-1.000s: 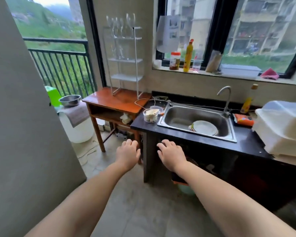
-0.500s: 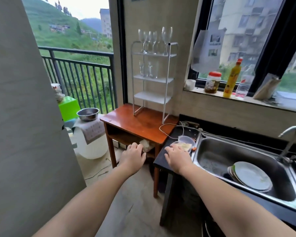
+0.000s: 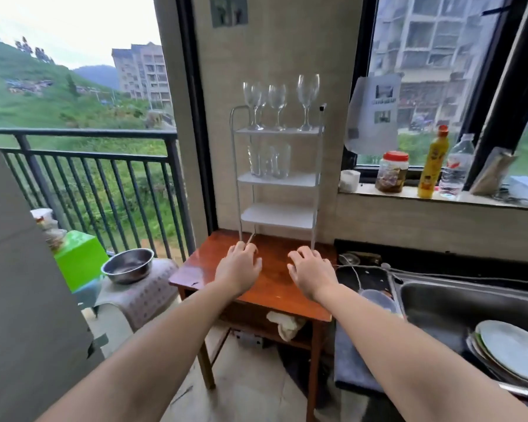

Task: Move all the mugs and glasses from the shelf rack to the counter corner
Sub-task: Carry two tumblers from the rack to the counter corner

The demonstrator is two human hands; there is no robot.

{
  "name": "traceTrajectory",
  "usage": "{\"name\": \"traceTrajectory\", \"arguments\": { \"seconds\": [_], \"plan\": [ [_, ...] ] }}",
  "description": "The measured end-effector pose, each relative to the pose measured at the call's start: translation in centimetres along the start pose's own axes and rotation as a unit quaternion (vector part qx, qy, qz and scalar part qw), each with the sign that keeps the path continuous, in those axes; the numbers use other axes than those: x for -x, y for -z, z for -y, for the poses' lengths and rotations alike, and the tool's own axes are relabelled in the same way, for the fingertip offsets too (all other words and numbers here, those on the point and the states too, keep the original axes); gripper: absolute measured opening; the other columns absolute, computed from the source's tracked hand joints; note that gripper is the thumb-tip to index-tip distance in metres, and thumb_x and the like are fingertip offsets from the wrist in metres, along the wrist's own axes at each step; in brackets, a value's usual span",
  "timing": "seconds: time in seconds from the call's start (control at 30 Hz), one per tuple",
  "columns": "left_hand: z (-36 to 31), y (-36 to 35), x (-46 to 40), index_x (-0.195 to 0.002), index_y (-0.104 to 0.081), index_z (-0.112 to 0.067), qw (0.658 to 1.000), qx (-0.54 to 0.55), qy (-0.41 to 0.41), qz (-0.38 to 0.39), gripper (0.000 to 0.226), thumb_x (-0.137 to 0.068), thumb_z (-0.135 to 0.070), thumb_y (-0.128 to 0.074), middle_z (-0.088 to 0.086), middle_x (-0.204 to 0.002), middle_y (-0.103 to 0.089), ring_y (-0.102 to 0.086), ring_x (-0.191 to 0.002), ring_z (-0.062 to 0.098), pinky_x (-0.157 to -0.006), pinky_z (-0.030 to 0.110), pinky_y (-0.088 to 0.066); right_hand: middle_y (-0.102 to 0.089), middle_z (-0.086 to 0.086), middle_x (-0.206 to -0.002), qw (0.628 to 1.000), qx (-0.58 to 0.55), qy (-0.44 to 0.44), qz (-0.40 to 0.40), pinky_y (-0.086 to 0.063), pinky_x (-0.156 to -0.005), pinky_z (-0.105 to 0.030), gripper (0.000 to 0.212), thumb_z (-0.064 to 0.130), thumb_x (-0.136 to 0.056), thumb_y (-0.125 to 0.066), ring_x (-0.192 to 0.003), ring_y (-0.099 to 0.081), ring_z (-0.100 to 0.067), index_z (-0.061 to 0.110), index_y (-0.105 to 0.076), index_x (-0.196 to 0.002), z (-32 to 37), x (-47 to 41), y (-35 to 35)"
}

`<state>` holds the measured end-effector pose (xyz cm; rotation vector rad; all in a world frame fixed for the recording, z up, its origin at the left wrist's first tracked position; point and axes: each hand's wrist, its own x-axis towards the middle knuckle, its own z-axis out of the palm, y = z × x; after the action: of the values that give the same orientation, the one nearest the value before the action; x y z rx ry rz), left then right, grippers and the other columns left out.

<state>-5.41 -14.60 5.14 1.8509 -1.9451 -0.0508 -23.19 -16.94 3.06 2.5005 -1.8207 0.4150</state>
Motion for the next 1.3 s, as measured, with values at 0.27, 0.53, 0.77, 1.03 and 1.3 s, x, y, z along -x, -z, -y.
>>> {"name": "traceTrajectory", "arguments": {
  "seconds": [0.27,0.53,0.77,1.03,1.3],
  "plan": [
    [2.3,0.3,-11.6,-0.113,-0.057,-0.010,0.996,0.092,0.008,0.000,0.031,-0.095,-0.031,-0.043,0.012,-0.120,-0.054,-0.052,-0.112,0.030,-0.090,0.039,-0.047,-0.045,-0.007,-0.137,0.999,-0.017,-0.030,-0.029,-0.042,-0.094,-0.042,0.040,0.034,-0.099,-0.034,-0.125,-0.044,-0.028,0.017,-0.046,-0.134,1.5,-12.1,1.9],
    [3.8,0.1,-25.3,-0.109,-0.055,-0.006,0.987,0.154,0.046,0.000,0.030,-0.093,-0.028,-0.042,0.014,-0.119,-0.055,-0.053,-0.110,0.033,-0.091,0.040,-0.047,-0.047,-0.012,-0.138,0.990,-0.087,-0.062,-0.090,-0.044,-0.093,-0.045,0.041,0.032,-0.100,-0.035,-0.124,-0.044,-0.031,0.012,-0.043,-0.135,0.5,-25.6,2.5],
    [4.6,-1.0,-34.9,-0.126,-0.052,-0.007,0.967,0.233,0.102,-0.019,0.038,-0.093,-0.026,-0.046,0.015,-0.129,-0.054,-0.051,-0.118,0.031,-0.094,0.034,-0.041,-0.041,-0.020,-0.145,0.937,-0.266,-0.188,-0.127,-0.038,-0.104,-0.041,0.054,0.029,-0.099,-0.040,-0.131,-0.042,-0.036,0.004,-0.030,-0.145,-0.9,-34.5,2.9],
    [3.2,-2.3,-40.1,-0.113,-0.056,-0.004,0.881,0.452,0.139,0.000,0.028,-0.092,-0.021,-0.047,0.012,-0.100,-0.060,-0.057,-0.095,0.027,-0.085,0.035,-0.047,-0.057,-0.018,-0.098,0.859,-0.432,-0.237,-0.139,-0.044,-0.089,-0.037,0.033,0.032,-0.097,-0.044,-0.100,-0.057,-0.031,0.003,-0.061,-0.098,-0.4,-40.1,2.3],
    [2.7,-2.2,-40.9,-0.111,-0.056,-0.001,0.787,0.593,0.169,0.036,0.038,-0.099,-0.028,-0.032,0.016,-0.092,-0.058,-0.052,-0.076,0.021,-0.071,0.033,-0.048,-0.062,-0.011,-0.082,0.773,-0.537,-0.277,-0.194,-0.052,-0.088,-0.045,0.045,0.031,-0.100,-0.033,-0.079,-0.060,-0.028,0.016,-0.051,-0.062,0.0,-40.5,2.7]
  ]
}}
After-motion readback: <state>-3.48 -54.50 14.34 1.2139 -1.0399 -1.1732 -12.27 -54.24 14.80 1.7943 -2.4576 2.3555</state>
